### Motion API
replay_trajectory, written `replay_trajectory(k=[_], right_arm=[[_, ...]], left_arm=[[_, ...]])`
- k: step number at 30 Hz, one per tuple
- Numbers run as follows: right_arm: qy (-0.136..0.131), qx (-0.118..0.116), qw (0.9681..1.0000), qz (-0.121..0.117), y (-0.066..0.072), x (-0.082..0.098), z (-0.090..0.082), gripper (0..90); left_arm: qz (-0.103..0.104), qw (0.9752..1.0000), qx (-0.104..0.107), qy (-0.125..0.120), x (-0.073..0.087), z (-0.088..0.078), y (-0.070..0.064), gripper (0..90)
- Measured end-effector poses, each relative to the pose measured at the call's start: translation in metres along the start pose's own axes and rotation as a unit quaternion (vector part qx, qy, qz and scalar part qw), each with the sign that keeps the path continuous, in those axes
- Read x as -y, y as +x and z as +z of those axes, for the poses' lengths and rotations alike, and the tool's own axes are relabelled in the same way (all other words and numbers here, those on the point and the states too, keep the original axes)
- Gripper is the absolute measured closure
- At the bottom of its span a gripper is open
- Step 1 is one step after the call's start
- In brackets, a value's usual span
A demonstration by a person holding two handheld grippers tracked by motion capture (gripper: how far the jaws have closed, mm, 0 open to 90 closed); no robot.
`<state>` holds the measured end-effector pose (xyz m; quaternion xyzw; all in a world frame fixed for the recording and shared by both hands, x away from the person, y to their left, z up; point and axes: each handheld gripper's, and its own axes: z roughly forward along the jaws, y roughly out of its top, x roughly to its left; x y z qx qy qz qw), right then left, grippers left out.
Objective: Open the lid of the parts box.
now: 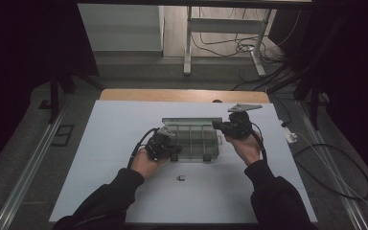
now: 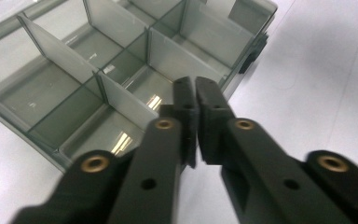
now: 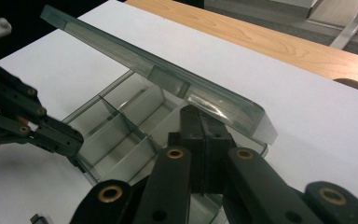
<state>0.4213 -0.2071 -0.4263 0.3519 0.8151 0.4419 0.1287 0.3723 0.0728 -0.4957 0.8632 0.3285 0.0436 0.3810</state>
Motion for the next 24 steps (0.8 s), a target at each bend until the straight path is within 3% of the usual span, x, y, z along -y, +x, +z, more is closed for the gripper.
replay_trajectory(k=[3, 11, 24], right_arm=[[0.001, 0.002, 1.0, 0.001, -0.001, 0.0, 0.002, 88.7], [0.001, 0.006, 1.0, 0.004, -0.005, -0.001, 0.006, 88.7], [0.0, 0.014, 0.9999, 0.008, -0.012, -0.003, 0.011, 88.7]], left_arm=[[0.0, 0.9999, -0.013, 0.002, 0.001, 0.003, -0.001, 89.3], [0.016, 0.9996, -0.022, 0.008, 0.001, 0.003, -0.002, 89.4], [0.01, 0.9998, -0.015, 0.01, 0.001, 0.002, 0.0, 89.5]])
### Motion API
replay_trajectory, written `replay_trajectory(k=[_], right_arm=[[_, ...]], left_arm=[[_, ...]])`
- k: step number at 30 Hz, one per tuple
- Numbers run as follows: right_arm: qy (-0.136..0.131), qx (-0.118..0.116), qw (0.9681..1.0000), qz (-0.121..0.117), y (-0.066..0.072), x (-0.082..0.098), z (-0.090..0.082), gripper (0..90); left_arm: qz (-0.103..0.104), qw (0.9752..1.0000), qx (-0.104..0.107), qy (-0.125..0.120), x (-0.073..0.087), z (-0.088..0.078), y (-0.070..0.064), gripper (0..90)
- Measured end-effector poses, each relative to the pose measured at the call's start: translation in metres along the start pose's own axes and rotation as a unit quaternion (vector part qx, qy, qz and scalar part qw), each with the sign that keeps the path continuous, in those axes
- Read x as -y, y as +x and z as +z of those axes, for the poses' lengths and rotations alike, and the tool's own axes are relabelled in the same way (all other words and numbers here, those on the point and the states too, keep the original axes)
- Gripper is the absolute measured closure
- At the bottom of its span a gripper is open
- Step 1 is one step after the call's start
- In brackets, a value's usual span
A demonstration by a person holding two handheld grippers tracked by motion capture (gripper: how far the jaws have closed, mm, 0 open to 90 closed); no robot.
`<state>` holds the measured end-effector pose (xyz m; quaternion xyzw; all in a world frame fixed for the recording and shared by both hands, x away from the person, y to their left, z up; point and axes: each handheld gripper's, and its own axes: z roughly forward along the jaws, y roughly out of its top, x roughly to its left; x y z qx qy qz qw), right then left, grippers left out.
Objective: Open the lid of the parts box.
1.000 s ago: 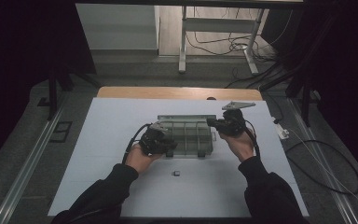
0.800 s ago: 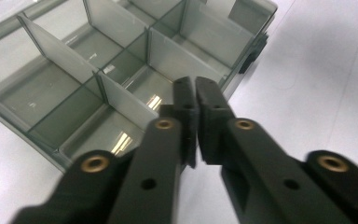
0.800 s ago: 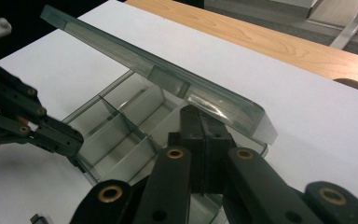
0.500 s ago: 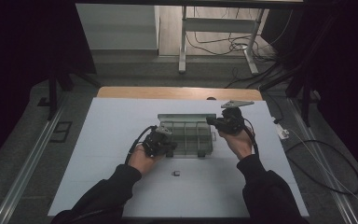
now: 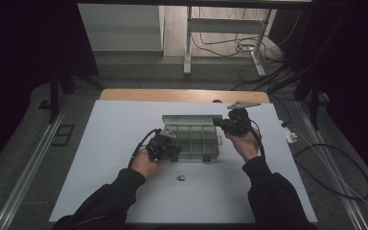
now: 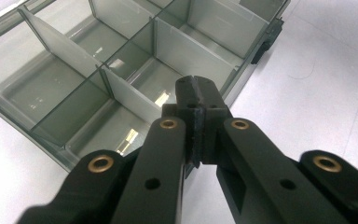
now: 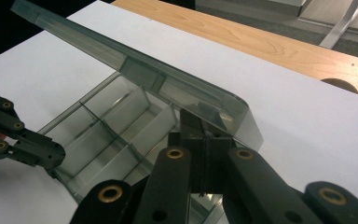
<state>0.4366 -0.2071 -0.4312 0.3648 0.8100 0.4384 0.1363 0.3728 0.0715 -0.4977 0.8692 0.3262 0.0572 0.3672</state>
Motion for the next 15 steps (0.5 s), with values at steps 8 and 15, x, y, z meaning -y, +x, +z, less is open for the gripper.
replay_trajectory(k=[8, 15], right_arm=[[-0.004, 0.002, 1.0, 0.001, -0.002, -0.005, 0.005, 88.7], [-0.005, 0.006, 1.0, 0.004, -0.006, -0.008, 0.012, 88.7]], left_arm=[[-0.002, 1.0, 0.004, 0.0, 0.001, -0.001, 0.001, 89.5], [-0.005, 0.9999, 0.007, -0.007, 0.003, -0.001, 0.002, 89.5]])
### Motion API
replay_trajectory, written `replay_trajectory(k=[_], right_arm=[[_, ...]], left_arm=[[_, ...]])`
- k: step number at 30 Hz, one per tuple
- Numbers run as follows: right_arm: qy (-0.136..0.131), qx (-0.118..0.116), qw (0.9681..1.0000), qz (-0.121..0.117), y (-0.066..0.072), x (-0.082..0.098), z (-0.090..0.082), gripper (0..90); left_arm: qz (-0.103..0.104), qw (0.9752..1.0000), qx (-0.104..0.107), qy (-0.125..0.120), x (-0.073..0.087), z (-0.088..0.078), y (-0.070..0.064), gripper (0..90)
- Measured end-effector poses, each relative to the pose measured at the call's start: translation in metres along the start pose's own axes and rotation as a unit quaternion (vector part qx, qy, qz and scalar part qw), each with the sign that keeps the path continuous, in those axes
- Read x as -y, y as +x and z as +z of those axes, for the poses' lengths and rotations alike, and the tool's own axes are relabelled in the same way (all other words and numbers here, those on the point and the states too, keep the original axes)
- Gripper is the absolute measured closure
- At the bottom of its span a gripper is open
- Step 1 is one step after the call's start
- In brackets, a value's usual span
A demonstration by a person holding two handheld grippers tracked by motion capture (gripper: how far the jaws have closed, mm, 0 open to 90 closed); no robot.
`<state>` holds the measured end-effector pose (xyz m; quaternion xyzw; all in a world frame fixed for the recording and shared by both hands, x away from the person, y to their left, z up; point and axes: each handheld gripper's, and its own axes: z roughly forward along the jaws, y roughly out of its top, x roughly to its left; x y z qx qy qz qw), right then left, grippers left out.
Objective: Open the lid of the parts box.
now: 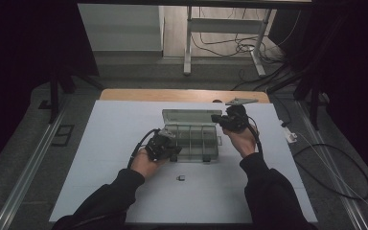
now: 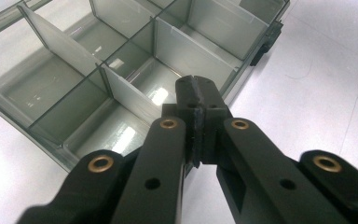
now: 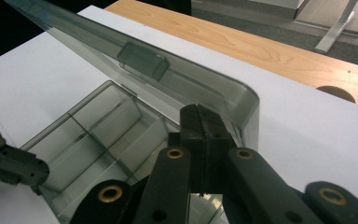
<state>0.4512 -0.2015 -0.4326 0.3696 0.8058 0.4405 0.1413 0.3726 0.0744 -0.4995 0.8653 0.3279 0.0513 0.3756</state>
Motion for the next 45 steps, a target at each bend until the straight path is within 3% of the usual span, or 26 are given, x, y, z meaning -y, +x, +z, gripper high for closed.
replay_trajectory(k=[45], right_arm=[[-0.007, 0.013, 0.9999, 0.007, -0.021, -0.016, 0.026, 88.7]], left_arm=[[-0.001, 1.0, 0.002, -0.005, 0.001, 0.001, -0.001, 89.7]])
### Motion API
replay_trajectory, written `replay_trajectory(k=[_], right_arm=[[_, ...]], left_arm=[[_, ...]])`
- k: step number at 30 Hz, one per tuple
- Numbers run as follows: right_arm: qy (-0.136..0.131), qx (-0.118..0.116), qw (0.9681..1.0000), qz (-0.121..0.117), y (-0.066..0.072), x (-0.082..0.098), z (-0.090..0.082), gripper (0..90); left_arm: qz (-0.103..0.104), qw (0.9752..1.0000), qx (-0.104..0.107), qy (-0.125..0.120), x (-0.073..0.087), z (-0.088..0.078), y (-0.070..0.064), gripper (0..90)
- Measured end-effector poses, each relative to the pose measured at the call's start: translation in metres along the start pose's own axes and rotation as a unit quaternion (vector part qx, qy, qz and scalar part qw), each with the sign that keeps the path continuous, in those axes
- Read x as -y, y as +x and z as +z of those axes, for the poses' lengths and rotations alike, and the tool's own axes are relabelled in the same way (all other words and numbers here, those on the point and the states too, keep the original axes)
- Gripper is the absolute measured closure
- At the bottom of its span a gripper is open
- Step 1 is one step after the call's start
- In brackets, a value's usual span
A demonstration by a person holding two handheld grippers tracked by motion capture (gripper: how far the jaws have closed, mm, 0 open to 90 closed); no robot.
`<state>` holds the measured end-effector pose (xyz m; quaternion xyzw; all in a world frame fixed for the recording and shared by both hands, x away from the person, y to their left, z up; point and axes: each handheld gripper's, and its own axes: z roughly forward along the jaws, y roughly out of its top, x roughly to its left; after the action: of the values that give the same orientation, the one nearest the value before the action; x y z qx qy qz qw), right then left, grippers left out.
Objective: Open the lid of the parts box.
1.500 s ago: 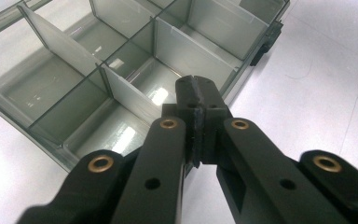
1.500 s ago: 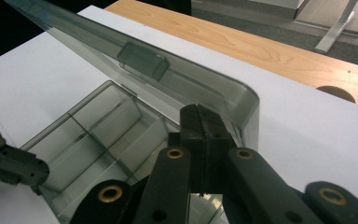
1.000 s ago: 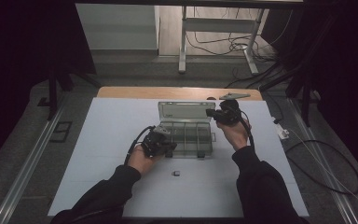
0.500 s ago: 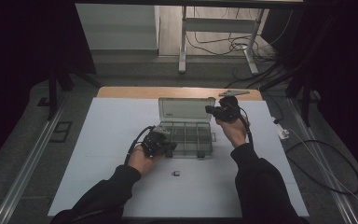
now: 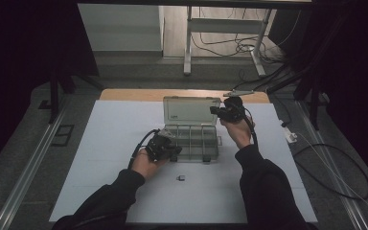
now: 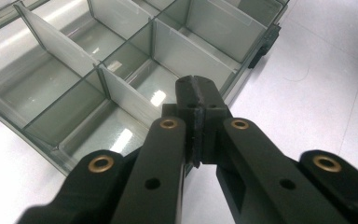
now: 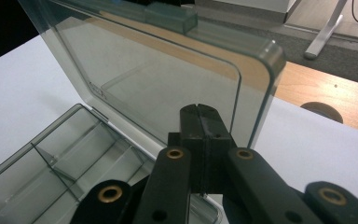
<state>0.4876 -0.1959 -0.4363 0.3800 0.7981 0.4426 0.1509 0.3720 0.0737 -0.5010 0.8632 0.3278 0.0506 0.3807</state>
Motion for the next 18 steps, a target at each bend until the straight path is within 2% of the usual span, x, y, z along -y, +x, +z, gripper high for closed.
replay_trajectory(k=[18], right_arm=[[0.018, 0.01, 0.9998, 0.006, -0.008, 0.001, 0.014, 88.6]], left_arm=[[0.007, 0.9999, -0.007, 0.002, -0.001, 0.0, -0.001, 89.5]])
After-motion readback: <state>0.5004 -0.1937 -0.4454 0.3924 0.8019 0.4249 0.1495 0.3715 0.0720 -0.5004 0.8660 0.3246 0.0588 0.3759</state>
